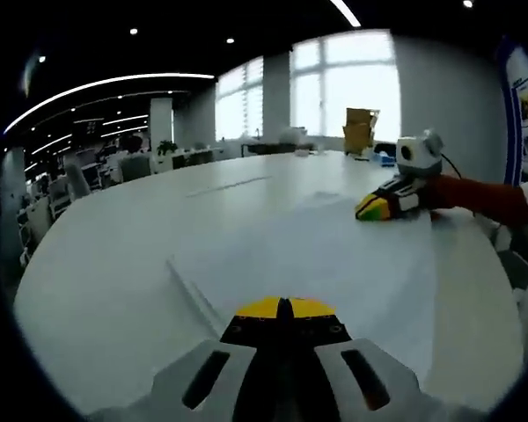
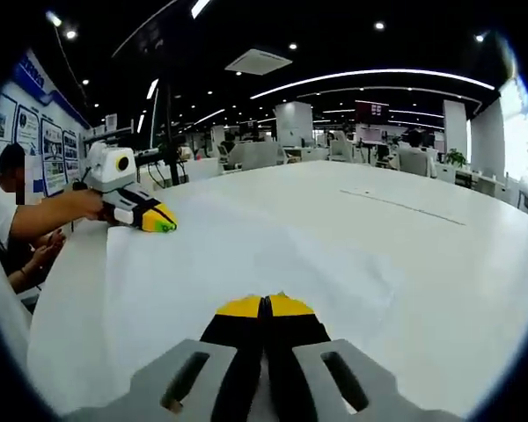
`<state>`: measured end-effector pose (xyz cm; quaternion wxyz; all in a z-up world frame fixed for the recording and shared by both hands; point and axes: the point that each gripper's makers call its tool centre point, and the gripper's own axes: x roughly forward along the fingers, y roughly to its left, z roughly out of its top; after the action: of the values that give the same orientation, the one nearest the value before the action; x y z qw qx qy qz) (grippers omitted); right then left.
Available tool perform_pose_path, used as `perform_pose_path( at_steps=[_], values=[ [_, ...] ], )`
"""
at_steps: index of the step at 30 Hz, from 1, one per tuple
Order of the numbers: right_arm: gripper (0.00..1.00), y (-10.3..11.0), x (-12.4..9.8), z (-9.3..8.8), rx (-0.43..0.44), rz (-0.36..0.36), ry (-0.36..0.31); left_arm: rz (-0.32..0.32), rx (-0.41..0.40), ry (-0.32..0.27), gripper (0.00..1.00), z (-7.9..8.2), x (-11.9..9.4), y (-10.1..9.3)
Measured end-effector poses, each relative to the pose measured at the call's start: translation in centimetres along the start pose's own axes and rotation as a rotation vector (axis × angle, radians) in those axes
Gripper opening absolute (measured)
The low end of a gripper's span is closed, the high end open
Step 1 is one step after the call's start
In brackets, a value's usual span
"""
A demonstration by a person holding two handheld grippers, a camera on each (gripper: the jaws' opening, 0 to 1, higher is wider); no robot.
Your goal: Organize the stack of printing papers by aligning and flattening the scattered papers on the table
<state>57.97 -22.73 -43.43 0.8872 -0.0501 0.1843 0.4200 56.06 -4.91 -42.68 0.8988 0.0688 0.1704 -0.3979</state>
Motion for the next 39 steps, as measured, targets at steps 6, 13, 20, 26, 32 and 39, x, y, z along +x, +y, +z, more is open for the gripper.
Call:
perform_pose_path(
  at_steps=[6, 13, 20, 26, 32, 39],
  values=[
    [0.0, -0.5, -0.2, 0.6, 0.018, -0.02, 0.017, -0.009, -0.092, -0.065, 0.06, 2.5, -0.8, 0.1],
    [0.0, 2.0, -4.7, 4.7, -0.008, 0.015, -0.131, 0.017, 0.003, -0.102, 0.06, 5.1, -3.8, -0.6],
    [0.0, 2.9, -6.0, -1.0, -0.016, 0.005, -0.034, 0.009, 0.049, 0.026, 0.06, -0.8, -3.2, -2.1],
    [0.0, 3.3, -5.5, -2.5, 0.004, 0.003, 0.023, 0.024, 0.054, 0.025, 0.06, -1.2, -2.9, -1.8],
    [0.0, 2.7, -5.7, -1.4, 0.077, 0.012, -0.032, 0.031, -0.045, -0.066, 0.13, 0.1, -3.3, -0.7],
    [0.42, 1.7, -8.2, 2.6, 0.179, 0.02, -0.157, 0.106, -0.015, -0.151, 0.58, 3.2, -5.1, 1.5]
  ],
)
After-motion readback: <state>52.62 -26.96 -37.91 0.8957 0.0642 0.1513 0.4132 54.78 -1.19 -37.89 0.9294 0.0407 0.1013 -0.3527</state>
